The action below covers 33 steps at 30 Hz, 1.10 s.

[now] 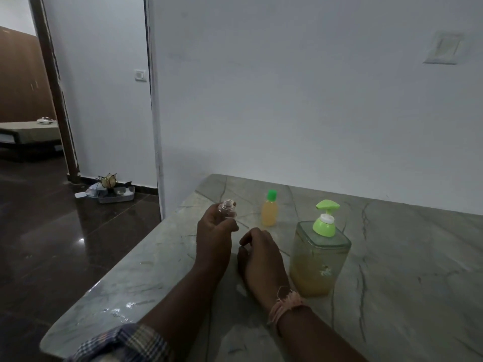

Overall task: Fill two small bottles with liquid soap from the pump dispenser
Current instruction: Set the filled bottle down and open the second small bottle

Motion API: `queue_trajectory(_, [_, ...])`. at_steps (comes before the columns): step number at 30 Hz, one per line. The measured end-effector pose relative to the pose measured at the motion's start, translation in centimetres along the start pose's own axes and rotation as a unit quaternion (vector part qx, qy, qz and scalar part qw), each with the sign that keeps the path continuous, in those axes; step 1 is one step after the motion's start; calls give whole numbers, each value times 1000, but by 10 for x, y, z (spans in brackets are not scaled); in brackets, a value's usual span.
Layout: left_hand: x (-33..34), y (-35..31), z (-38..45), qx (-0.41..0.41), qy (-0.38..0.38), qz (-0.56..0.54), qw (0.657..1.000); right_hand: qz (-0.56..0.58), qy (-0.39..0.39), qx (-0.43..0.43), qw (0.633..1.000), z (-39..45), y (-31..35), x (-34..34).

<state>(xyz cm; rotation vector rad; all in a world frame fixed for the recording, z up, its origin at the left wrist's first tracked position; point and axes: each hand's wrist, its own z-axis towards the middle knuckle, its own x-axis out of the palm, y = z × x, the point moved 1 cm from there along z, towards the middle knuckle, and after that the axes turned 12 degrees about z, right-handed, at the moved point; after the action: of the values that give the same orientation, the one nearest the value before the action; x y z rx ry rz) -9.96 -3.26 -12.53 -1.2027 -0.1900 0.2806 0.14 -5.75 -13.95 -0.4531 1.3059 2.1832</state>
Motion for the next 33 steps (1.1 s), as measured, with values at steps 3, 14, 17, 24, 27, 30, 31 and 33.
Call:
queue_trajectory(3, [0, 0, -1, 2, 6, -1, 1000, -34, -26, 7, 999, 2, -4, 2])
queue_trajectory(14, [1, -3, -5, 5, 36, 20, 999, -34, -42, -1, 999, 6, 15, -21])
queue_trajectory(17, [2, -2, -4, 18, 57, 40, 997, 9, -71, -65, 995, 10, 49, -56])
queue_trajectory(24, [10, -11, -17, 56, 110, 36, 992, 28, -142, -128, 981, 38, 89, -137])
queue_trajectory(27, [14, -17, -28, 95, 152, 56, 982, 20, -137, -28, 990, 69, 62, -157])
queue_trajectory(30, [17, -22, -37, 124, 173, 61, 975, 66, -98, 94, 989, 87, 36, -169])
queue_trajectory(31, [19, -24, -39, 132, 179, 57, 973, 89, -78, 134, 984, 90, 32, -171])
queue_trajectory(33, [21, -28, -44, 146, 191, 55, 969, 139, -33, 217, 966, 92, 28, -172])
